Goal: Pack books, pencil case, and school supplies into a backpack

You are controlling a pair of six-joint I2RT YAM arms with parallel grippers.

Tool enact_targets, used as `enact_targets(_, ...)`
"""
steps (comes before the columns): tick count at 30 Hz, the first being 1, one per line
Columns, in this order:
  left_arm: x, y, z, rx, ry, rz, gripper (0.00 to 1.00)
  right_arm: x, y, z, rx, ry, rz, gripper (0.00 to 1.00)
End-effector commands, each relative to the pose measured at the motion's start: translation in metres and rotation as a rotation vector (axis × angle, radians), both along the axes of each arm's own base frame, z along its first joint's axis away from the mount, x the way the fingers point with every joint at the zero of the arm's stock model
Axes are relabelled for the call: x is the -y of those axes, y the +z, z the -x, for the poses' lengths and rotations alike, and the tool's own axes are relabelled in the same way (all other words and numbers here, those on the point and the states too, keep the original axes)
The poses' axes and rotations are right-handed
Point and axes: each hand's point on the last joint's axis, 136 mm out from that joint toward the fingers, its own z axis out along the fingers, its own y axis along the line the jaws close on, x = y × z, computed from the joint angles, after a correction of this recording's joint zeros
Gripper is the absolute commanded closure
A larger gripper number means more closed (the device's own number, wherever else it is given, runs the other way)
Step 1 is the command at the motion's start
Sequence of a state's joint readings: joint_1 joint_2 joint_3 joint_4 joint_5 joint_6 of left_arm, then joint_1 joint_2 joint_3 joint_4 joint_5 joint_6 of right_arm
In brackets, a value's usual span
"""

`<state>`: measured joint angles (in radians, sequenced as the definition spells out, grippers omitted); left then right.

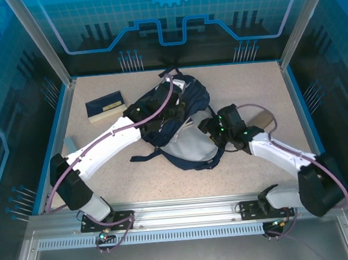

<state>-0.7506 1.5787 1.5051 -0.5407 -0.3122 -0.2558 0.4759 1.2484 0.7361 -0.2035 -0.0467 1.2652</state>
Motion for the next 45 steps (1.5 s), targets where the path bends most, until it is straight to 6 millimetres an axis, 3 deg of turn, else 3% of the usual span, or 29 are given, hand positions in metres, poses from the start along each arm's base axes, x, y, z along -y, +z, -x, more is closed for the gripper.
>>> enact_targets(1, -0.015, 0.027, 0.003, 0.017, 0.054, 0.175, 0.78, 0.059, -0.02, 0.039, -0.105, -0.08, 0.208, 0.3)
enact_targets(4, -0.025, 0.017, 0.013, -0.054, 0.085, 0.27, 0.45, 0.089, -0.003, 0.049, -0.065, -0.178, 0.251, 0.27)
enact_targets(7, -0.044, 0.007, 0.016, -0.107, 0.166, 0.318, 0.29, 0.103, 0.021, 0.046, 0.021, -0.215, 0.276, 0.25)
enact_targets(10, -0.072, -0.016, 0.015, -0.173, 0.29, 0.348, 0.23, 0.103, 0.044, 0.036, 0.097, -0.172, 0.314, 0.2)
enact_targets(15, -0.113, -0.066, 0.014, -0.309, 0.492, 0.434, 0.2, 0.068, 0.057, 0.006, 0.12, 0.053, 0.338, 0.15)
enact_targets(19, -0.132, -0.101, 0.008, -0.382, 0.588, 0.47, 0.18, 0.03, 0.041, -0.02, 0.043, 0.265, 0.322, 0.16)
enact_targets(23, -0.141, -0.133, 0.0, -0.458, 0.662, 0.493, 0.18, 0.014, 0.016, -0.045, -0.025, 0.361, 0.363, 0.16)
enact_targets(27, -0.135, -0.156, -0.014, -0.502, 0.672, 0.512, 0.18, 0.009, -0.016, -0.065, -0.101, 0.411, 0.403, 0.18)
enact_targets(30, -0.122, -0.164, -0.028, -0.524, 0.63, 0.535, 0.18, 0.011, -0.039, -0.067, -0.168, 0.418, 0.429, 0.21)
enact_targets(37, -0.082, -0.17, -0.057, -0.554, 0.434, 0.557, 0.22, 0.039, -0.076, -0.038, -0.299, 0.343, 0.484, 0.26)
enact_targets(45, -0.036, -0.167, -0.085, -0.604, 0.314, 0.546, 0.22, 0.089, -0.076, -0.001, -0.303, 0.155, 0.581, 0.27)
